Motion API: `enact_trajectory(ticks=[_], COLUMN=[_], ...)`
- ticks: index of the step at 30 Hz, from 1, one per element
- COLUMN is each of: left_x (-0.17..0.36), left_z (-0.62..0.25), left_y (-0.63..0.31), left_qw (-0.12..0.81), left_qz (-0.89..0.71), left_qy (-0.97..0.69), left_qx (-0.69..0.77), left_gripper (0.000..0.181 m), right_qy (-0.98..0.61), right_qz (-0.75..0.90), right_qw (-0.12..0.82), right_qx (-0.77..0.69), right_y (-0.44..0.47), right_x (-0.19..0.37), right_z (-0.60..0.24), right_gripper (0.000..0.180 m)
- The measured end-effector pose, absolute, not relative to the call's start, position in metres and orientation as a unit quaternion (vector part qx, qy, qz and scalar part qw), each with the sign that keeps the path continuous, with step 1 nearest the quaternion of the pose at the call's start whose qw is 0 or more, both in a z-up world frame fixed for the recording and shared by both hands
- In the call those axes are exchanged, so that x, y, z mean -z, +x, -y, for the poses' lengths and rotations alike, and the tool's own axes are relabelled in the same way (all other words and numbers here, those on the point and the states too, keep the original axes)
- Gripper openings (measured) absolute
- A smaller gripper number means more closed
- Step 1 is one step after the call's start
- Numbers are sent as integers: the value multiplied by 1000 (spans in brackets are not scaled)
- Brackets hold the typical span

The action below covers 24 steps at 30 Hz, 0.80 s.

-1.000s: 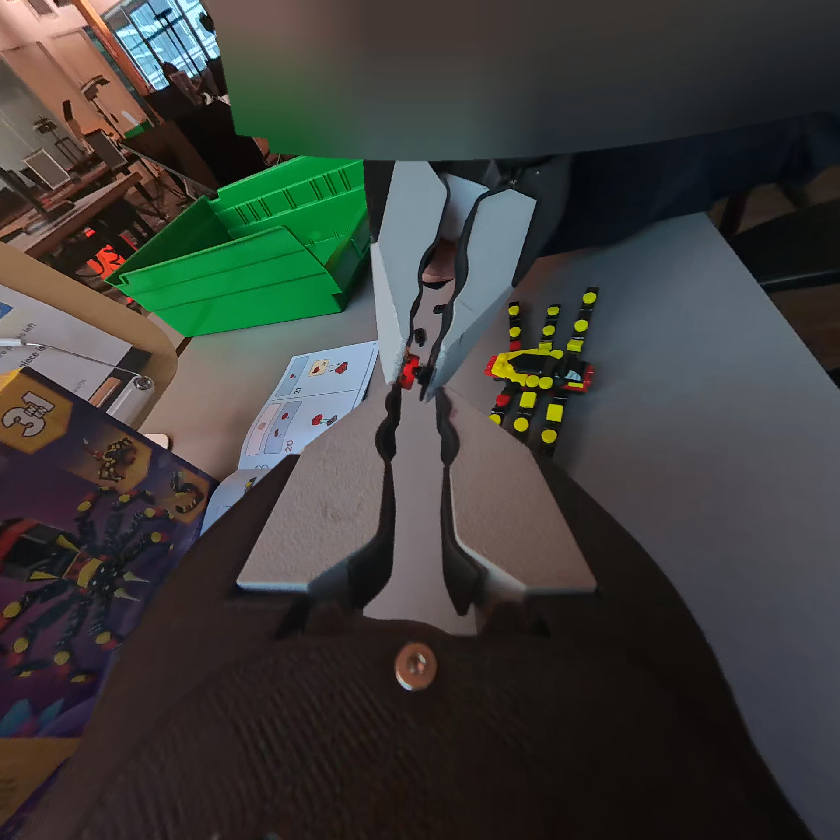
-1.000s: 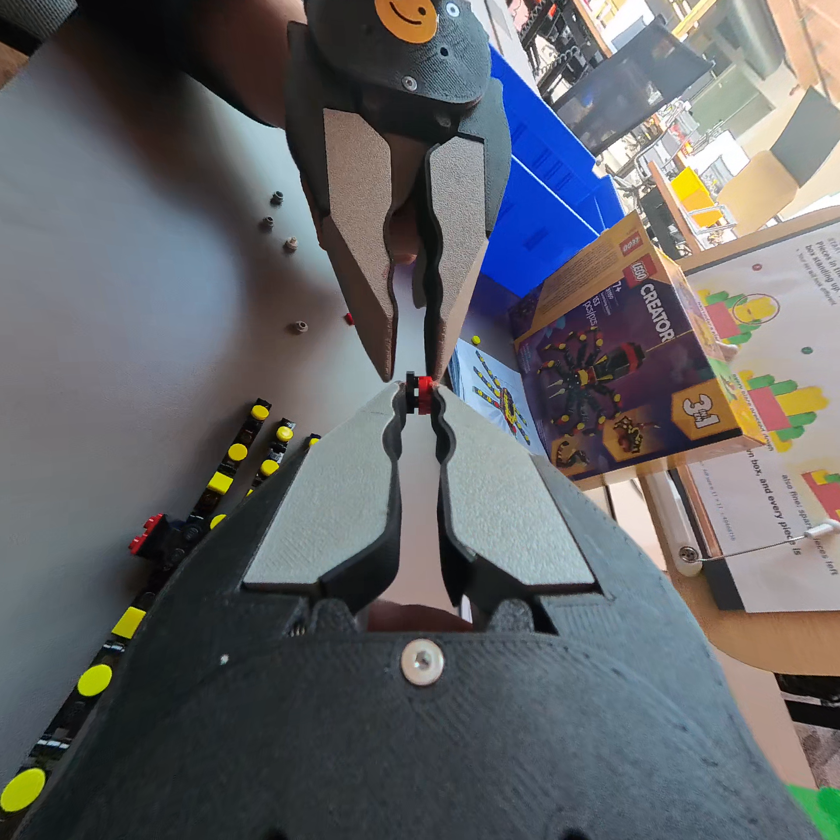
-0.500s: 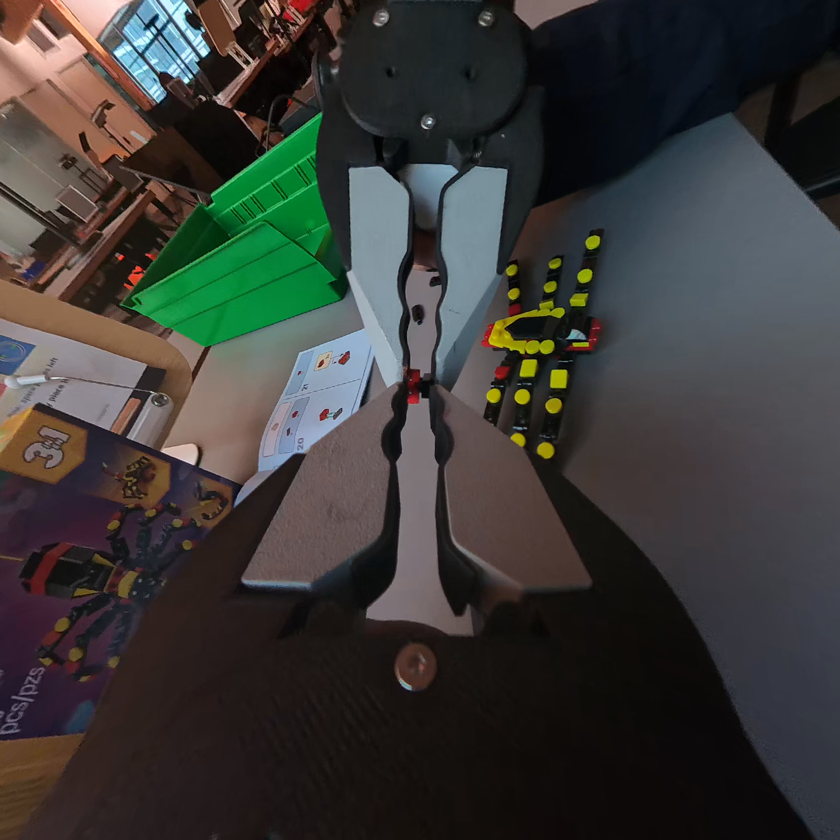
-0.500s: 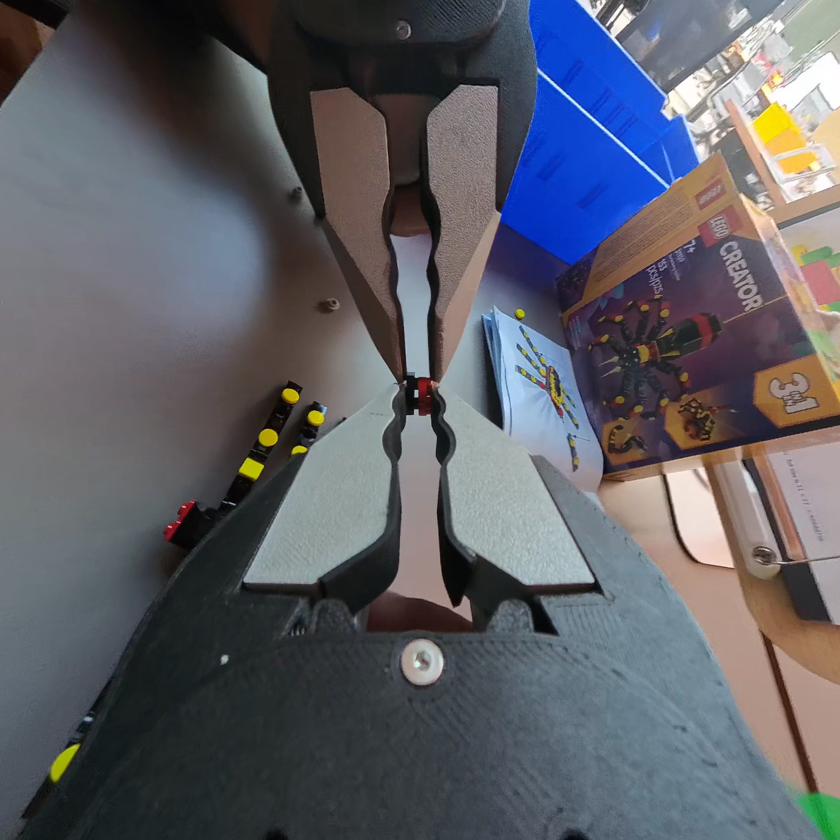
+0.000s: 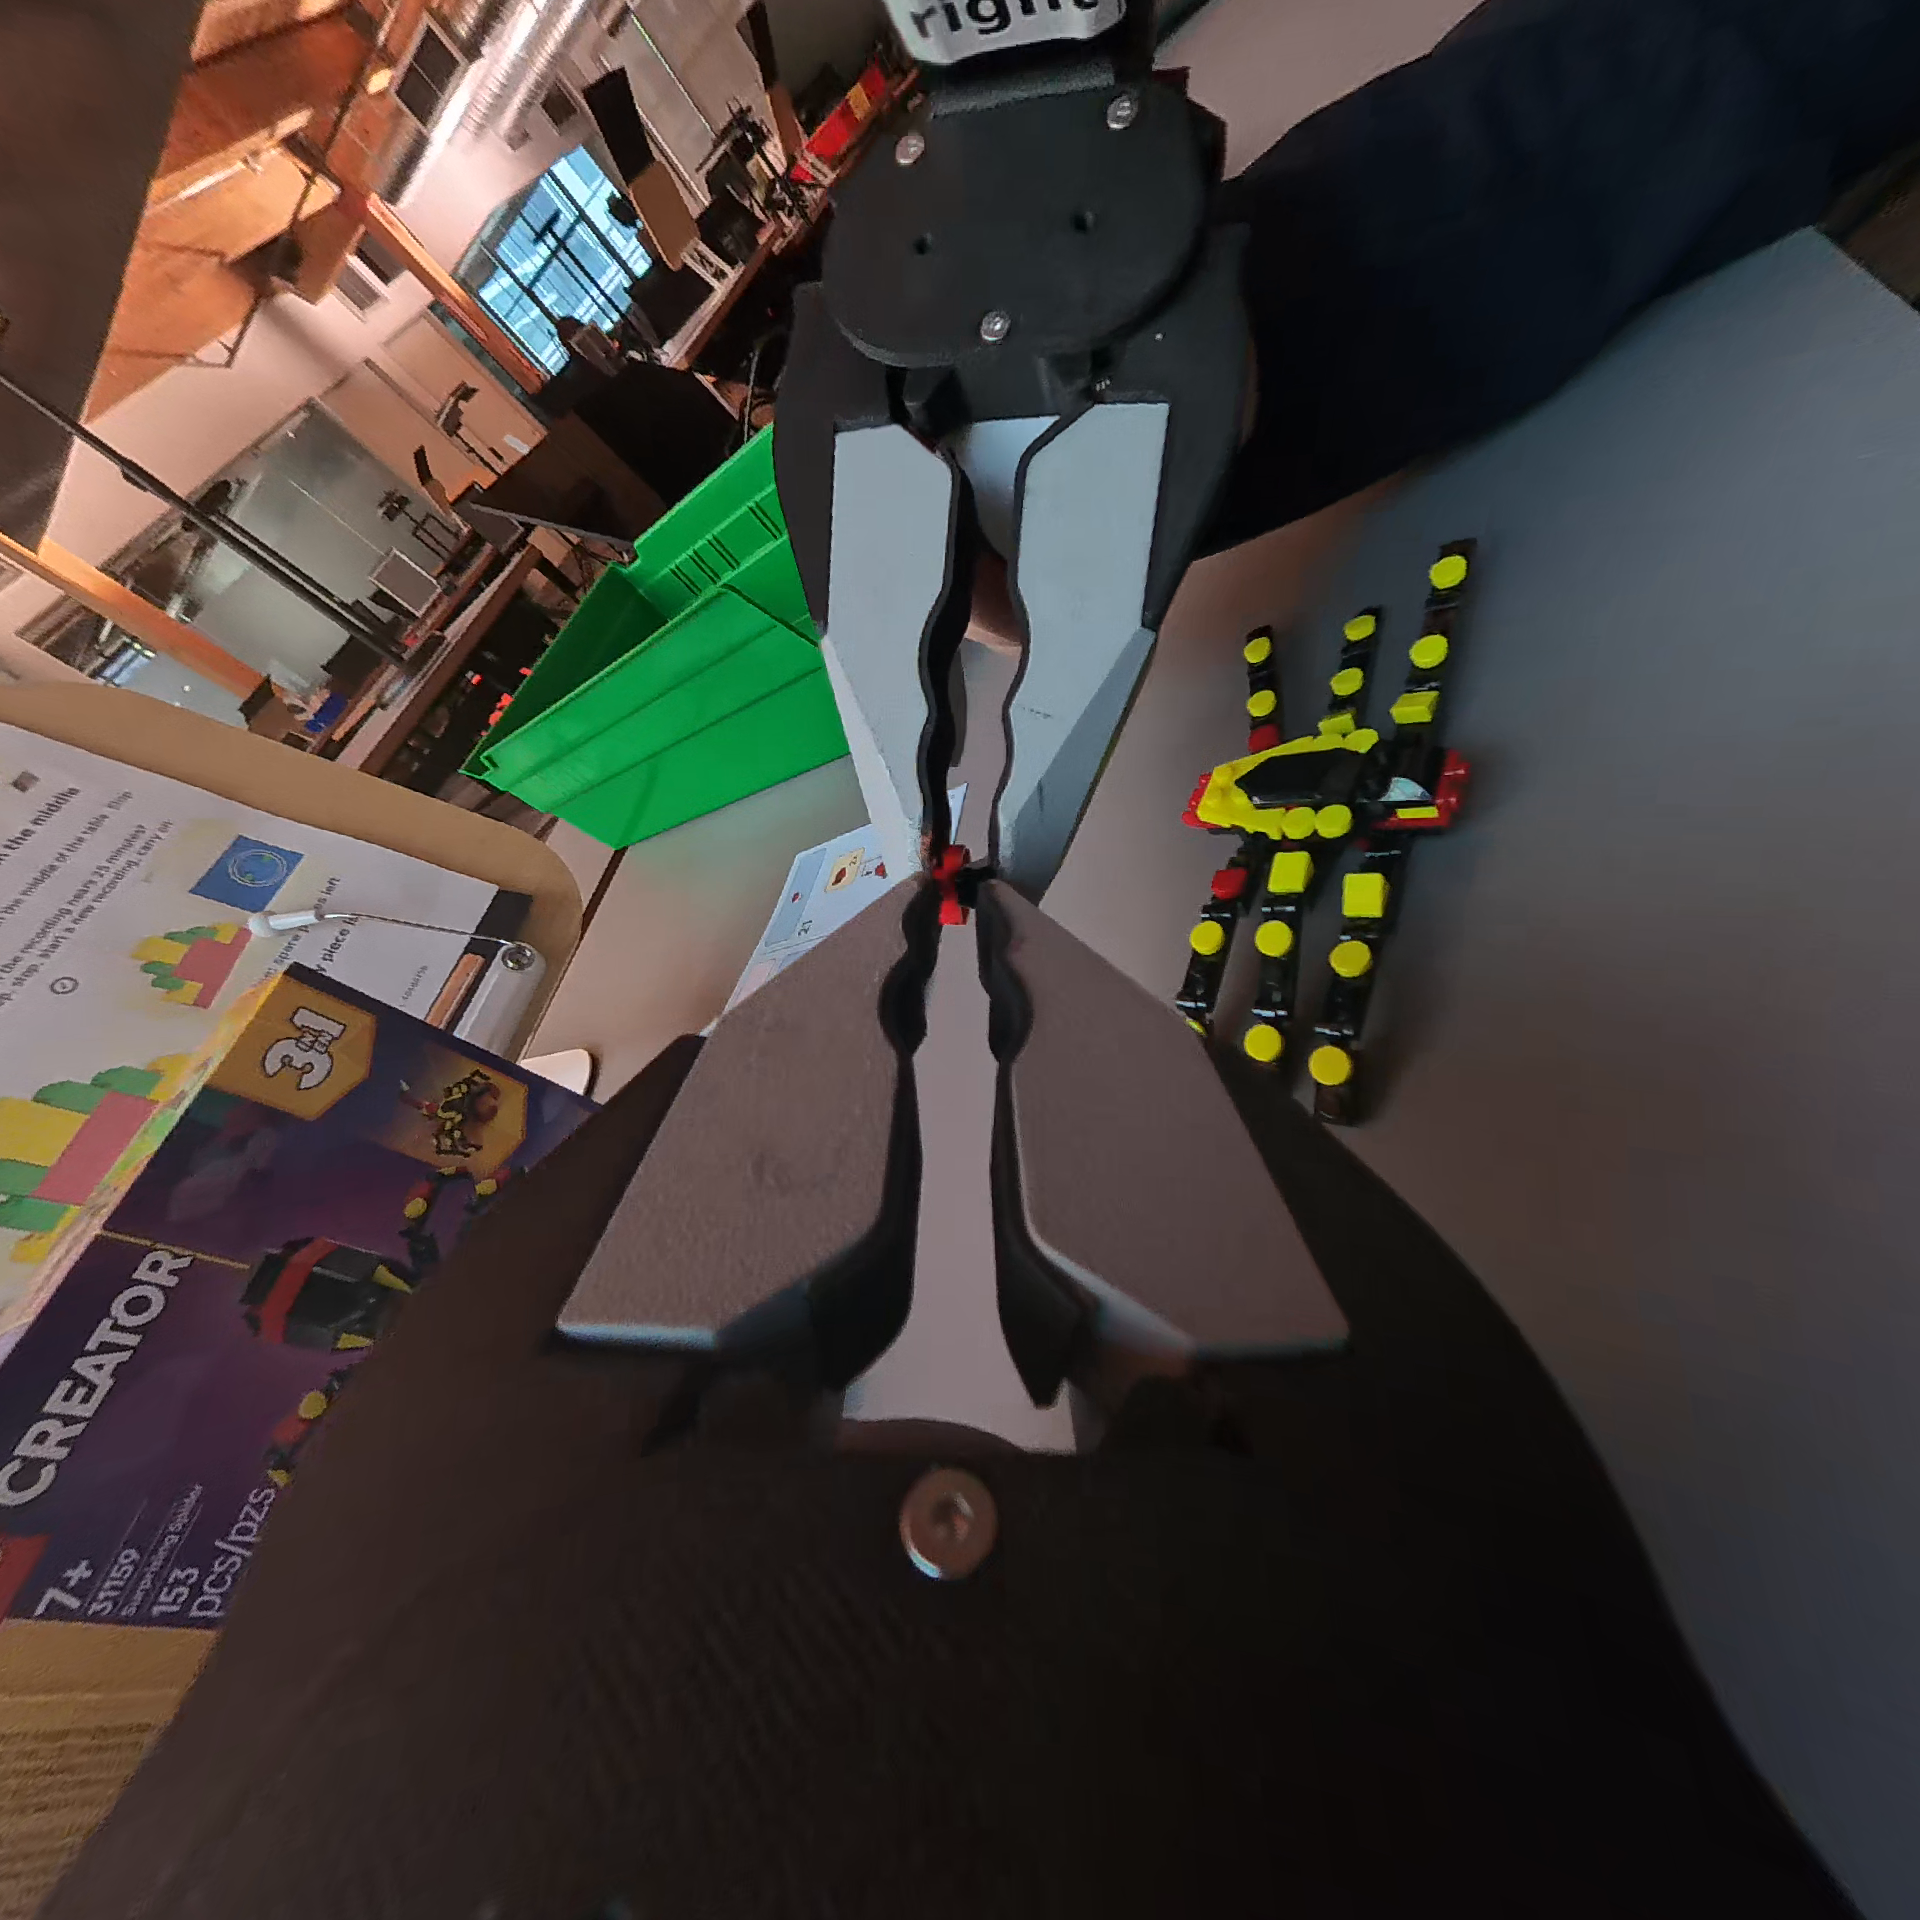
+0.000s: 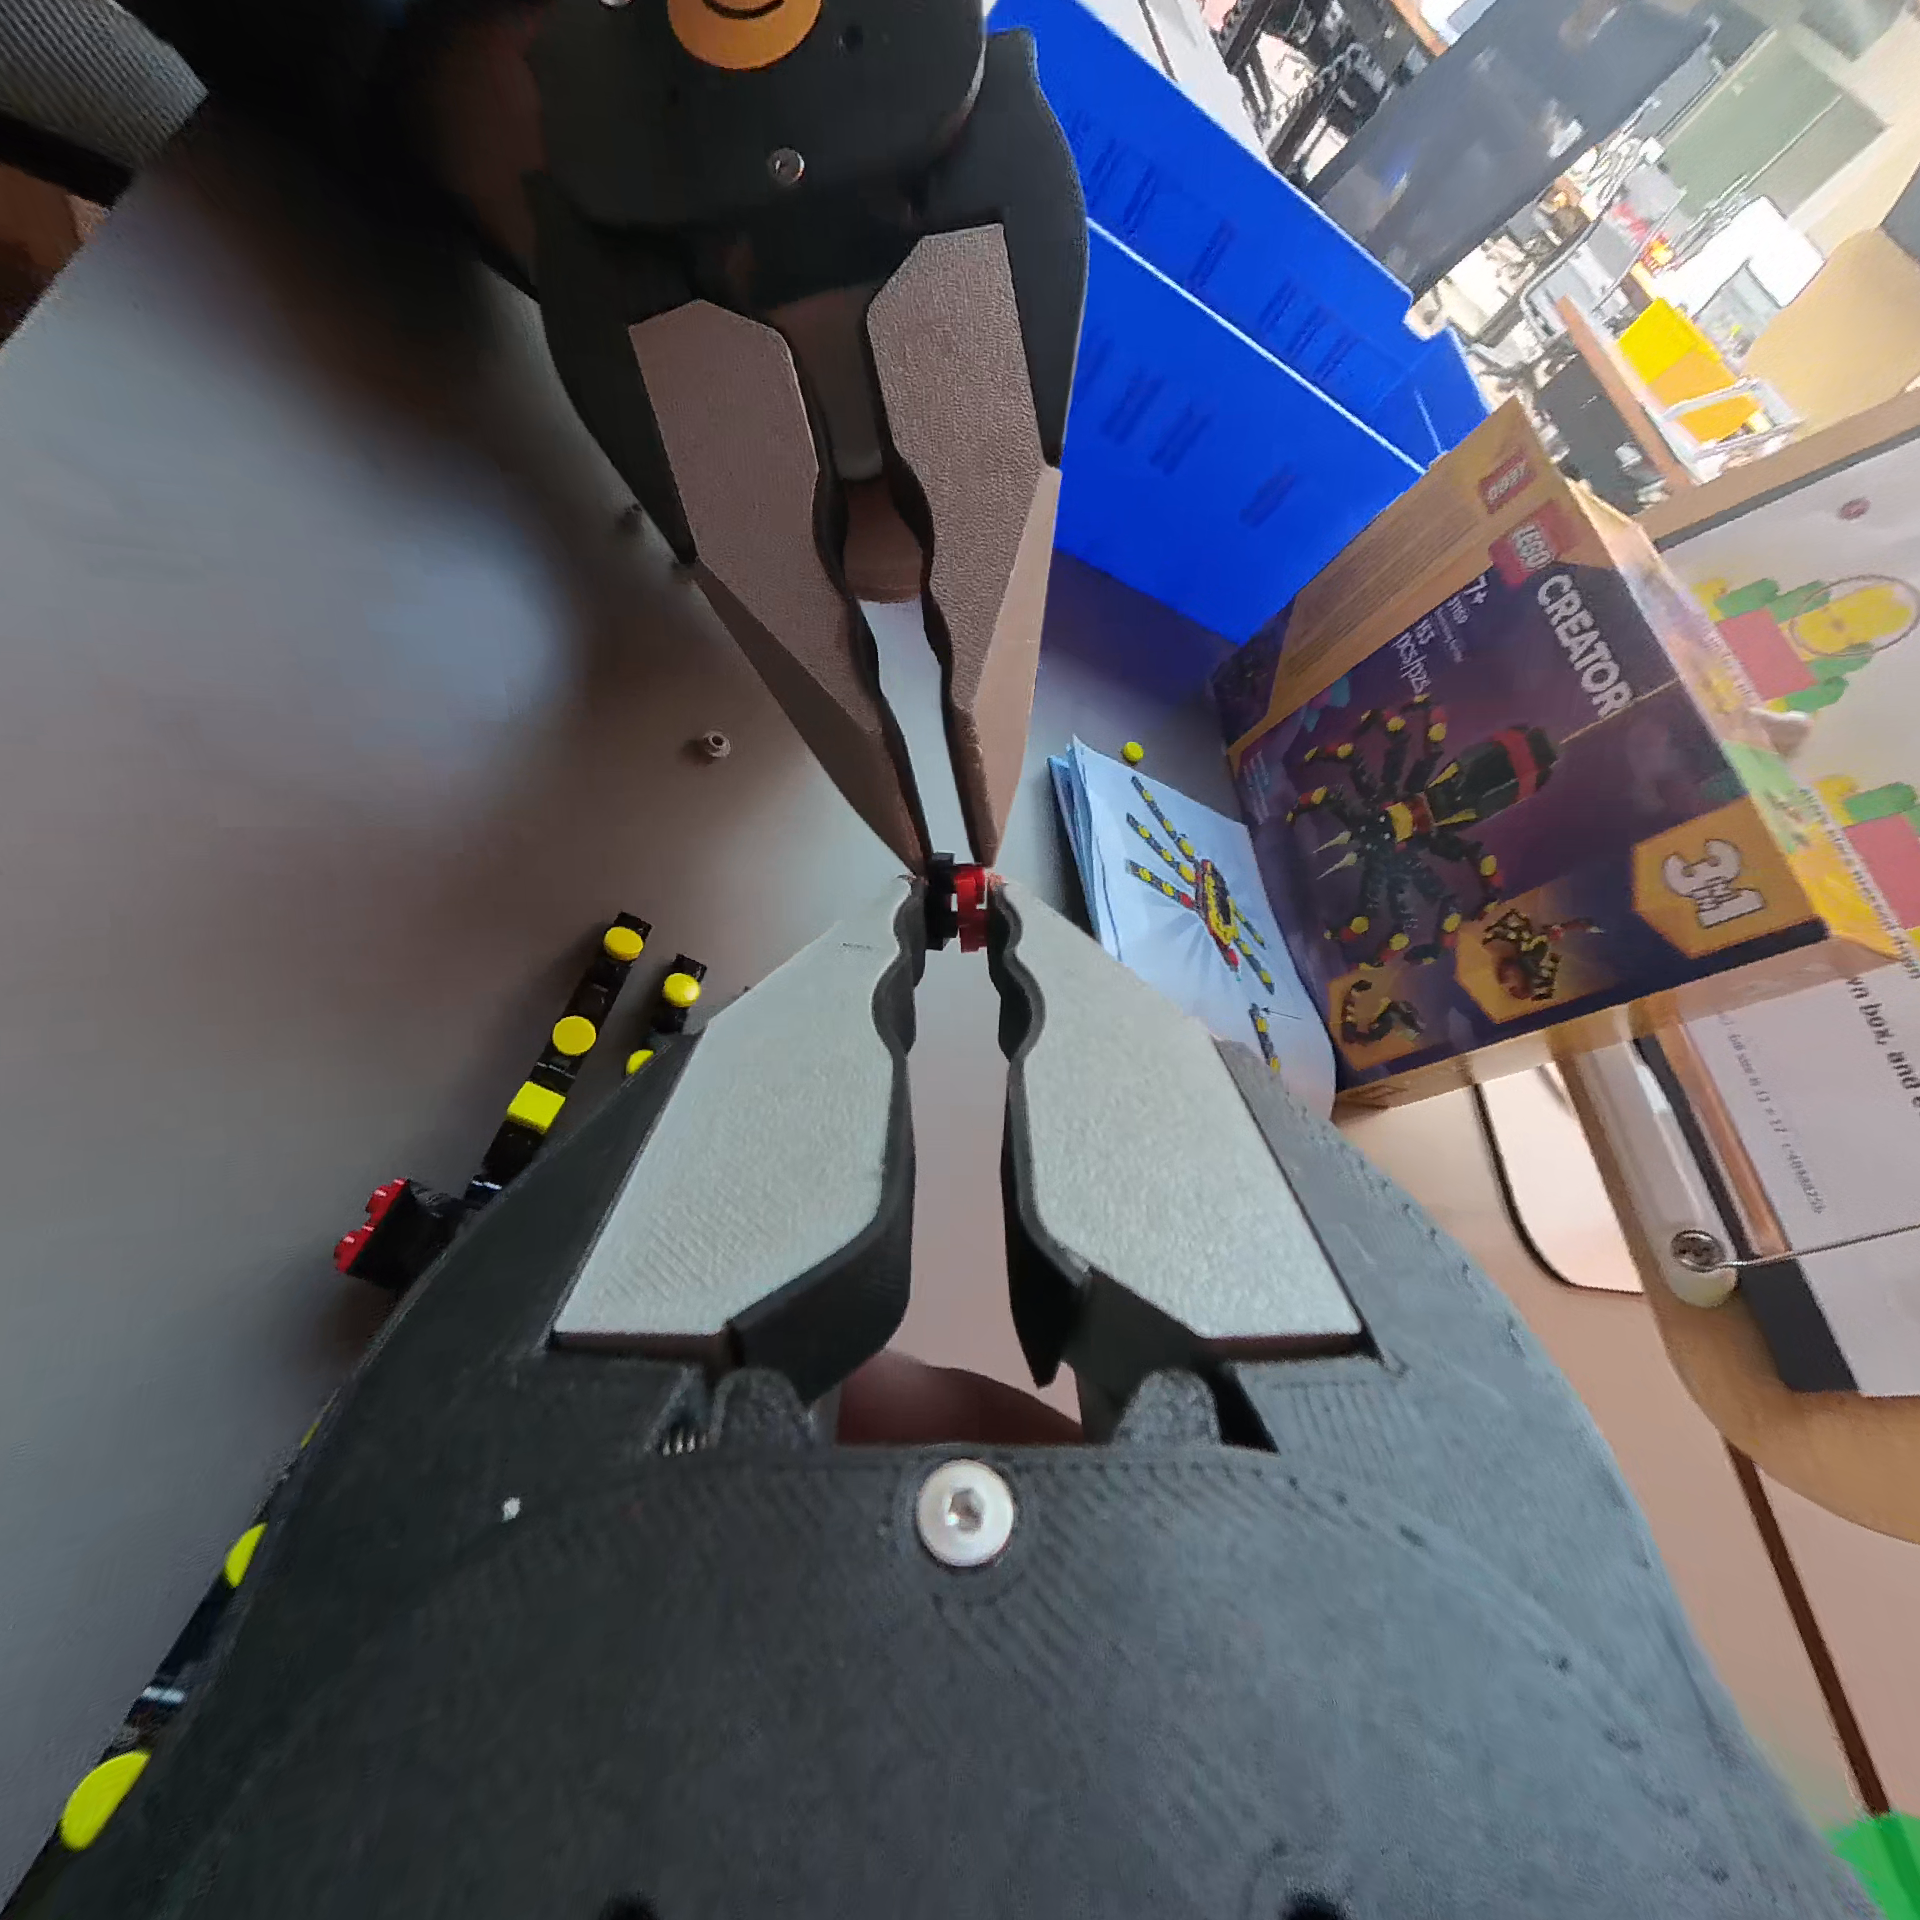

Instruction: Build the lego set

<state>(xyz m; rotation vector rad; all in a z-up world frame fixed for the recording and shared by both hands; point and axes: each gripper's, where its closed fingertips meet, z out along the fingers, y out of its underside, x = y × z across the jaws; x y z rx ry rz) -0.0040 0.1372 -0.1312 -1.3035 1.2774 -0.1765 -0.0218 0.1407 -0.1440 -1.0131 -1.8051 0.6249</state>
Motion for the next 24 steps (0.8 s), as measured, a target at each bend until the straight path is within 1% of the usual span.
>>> enact_trajectory(ticks=[4,9,14,24], left_x=[136,136,130,128], left_z=[-139,-141,-141,-142], left_y=[-6,-7,-8,-9], left_qw=[602,605,612,619], left_qz=[-556,-557,-539,-527], left_qy=[-568,-566,-572,-575], left_qx=[77,65,91,91], left_gripper=[4,4,3,3], right_qy=[-405,-411,-395,-415], right_qz=[747,743,742,732], right_qw=[482,486,516,516], right_qx=[-213,-206,-168,-163], right_y=[-23,-24,-24,-25], right_x=[149,147,140,139], right_z=[-143,-146,-147,-149], right_gripper=[8,8,7,6])
